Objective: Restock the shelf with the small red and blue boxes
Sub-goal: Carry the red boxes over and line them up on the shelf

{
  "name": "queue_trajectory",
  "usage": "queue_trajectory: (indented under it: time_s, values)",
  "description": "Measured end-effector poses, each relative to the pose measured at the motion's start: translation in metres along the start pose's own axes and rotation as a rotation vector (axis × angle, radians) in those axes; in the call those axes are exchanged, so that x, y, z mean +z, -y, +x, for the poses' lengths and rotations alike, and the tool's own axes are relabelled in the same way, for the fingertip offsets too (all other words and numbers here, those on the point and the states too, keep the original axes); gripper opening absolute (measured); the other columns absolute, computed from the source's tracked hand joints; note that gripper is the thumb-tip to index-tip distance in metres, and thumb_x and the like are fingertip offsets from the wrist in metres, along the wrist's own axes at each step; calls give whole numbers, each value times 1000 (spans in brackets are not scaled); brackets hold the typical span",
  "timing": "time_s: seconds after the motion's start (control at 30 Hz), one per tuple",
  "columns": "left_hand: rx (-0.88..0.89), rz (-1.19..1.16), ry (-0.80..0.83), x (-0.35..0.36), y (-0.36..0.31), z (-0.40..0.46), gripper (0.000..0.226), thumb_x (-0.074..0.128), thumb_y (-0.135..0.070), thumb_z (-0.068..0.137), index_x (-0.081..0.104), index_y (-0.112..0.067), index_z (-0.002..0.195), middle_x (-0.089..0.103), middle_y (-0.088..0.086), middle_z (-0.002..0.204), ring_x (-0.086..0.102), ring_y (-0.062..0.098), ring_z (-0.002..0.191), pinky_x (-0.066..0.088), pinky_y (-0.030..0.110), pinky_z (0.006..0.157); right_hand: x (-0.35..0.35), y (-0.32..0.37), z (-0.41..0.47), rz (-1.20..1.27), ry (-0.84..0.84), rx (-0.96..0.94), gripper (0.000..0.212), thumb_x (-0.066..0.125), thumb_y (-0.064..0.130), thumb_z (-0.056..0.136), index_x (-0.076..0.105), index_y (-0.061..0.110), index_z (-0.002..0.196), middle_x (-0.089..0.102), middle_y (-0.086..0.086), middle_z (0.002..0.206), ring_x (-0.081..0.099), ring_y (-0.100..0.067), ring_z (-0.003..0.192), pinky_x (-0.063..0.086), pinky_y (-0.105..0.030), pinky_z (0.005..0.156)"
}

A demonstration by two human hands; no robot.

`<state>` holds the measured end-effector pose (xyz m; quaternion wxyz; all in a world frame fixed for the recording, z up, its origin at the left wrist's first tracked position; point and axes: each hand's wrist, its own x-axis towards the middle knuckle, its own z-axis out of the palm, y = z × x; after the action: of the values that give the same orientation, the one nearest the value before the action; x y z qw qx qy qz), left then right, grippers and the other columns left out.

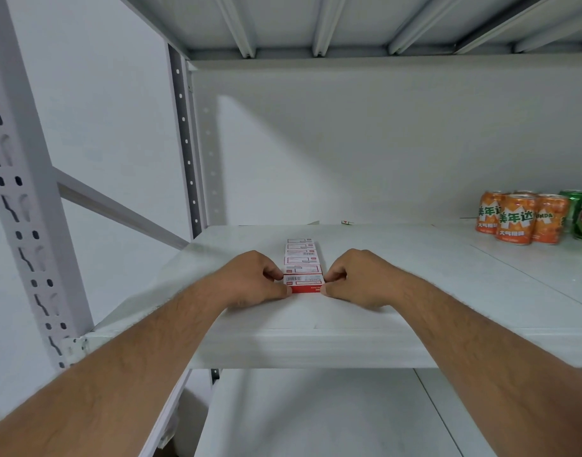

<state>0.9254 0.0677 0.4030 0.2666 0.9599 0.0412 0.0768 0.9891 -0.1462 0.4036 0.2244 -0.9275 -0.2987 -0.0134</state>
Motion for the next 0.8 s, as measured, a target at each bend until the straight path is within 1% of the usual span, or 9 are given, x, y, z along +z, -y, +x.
queue_trajectory:
  time_s: [0.17,0.3,0.37,0.53,0.63,0.7,0.73,0.77,0.8]
  values:
    - [15,-2,3,1,1,2,32,76,-45,79,76,-29,107,65,-14,85,57,3,73,42,18,67,2,5,1,-30,2,7,31,66,28,90,64,14,63,49,9,53,39,-9,48,34,-22,50]
    - [34,-7,5,2,1,2,27,74,-44,80,77,-33,105,67,-11,81,55,4,68,44,19,67,2,7,2,-49,2,19,34,66,28,90,61,17,58,50,11,50,39,-7,45,33,-19,48]
    - [29,-25,5,2,1,2,23,74,-43,81,77,-34,102,69,-10,83,55,6,69,46,21,70,3,8,2,-46,0,25,38,65,27,90,57,19,54,49,12,46,39,-7,44,32,-19,47]
    - [29,-25,2,1,0,1,24,74,-43,81,77,-34,102,66,-15,77,55,6,68,46,21,70,3,8,3,-51,7,31,39,65,26,90,52,18,54,45,9,52,36,-10,48,32,-23,50]
    - [28,-21,11,1,-1,-1,23,74,-44,80,77,-34,100,66,-10,82,54,8,70,46,23,72,2,9,1,-50,13,41,41,64,28,90,49,18,53,43,8,54,35,-10,48,31,-24,51]
    - [18,0,19,0,-1,-2,19,74,-48,79,74,-34,93,64,-5,86,53,10,71,47,26,73,0,10,-1,-34,11,56,39,65,31,90,53,23,54,54,7,62,40,-9,51,34,-23,53]
    - [10,17,15,-1,0,-3,22,73,-49,79,71,-32,92,62,-4,90,54,10,74,49,28,77,-2,11,-4,-32,3,54,33,66,35,90,58,27,59,61,7,70,46,-9,56,38,-23,56]
    - [2,34,10,-2,-1,-5,26,72,-49,80,68,-29,96,61,-4,96,55,11,80,50,31,84,-4,12,-7,-48,-8,59,23,66,40,90,64,30,69,67,6,81,53,-9,64,43,-24,61]
    - [-2,50,6,-3,-1,-7,34,71,-49,81,65,-28,106,62,-6,107,57,11,90,48,31,91,-5,14,-11,-80,-12,60,15,65,45,90,69,31,85,70,5,96,60,-10,78,48,-27,71]
